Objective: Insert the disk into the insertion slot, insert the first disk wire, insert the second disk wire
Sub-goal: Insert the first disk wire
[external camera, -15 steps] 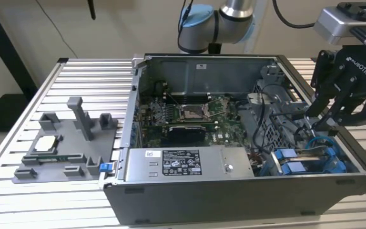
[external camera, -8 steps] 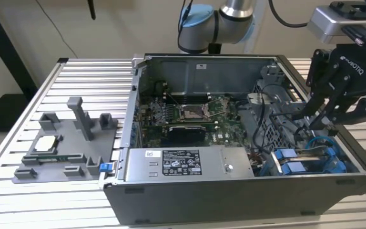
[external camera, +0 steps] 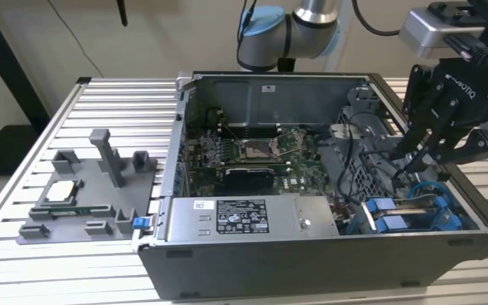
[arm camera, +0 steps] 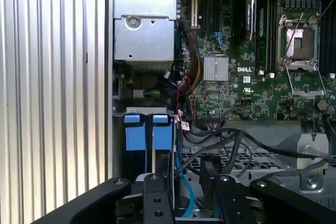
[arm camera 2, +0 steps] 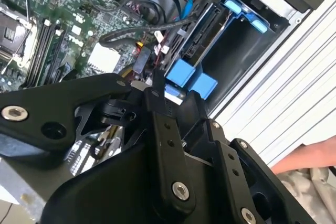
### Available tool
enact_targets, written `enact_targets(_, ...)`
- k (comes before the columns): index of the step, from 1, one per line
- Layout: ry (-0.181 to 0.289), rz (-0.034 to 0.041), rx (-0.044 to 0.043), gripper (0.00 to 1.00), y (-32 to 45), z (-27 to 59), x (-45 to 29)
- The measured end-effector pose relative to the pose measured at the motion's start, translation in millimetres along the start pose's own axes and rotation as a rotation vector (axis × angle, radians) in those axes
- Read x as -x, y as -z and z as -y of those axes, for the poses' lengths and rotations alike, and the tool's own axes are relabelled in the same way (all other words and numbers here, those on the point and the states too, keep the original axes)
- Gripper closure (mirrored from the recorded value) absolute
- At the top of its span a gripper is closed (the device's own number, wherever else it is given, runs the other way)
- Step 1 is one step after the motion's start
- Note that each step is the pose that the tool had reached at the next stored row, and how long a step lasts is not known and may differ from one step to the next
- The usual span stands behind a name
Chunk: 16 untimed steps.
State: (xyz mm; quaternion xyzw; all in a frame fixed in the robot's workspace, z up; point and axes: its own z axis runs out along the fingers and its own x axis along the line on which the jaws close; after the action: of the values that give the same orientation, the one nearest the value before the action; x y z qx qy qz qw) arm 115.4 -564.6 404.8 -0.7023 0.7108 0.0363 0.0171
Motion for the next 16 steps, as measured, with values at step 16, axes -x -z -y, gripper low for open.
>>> enact_targets(16, 0.032, 0.0005, -0.0766, 0.0, -7.0, -6.7, 25.7)
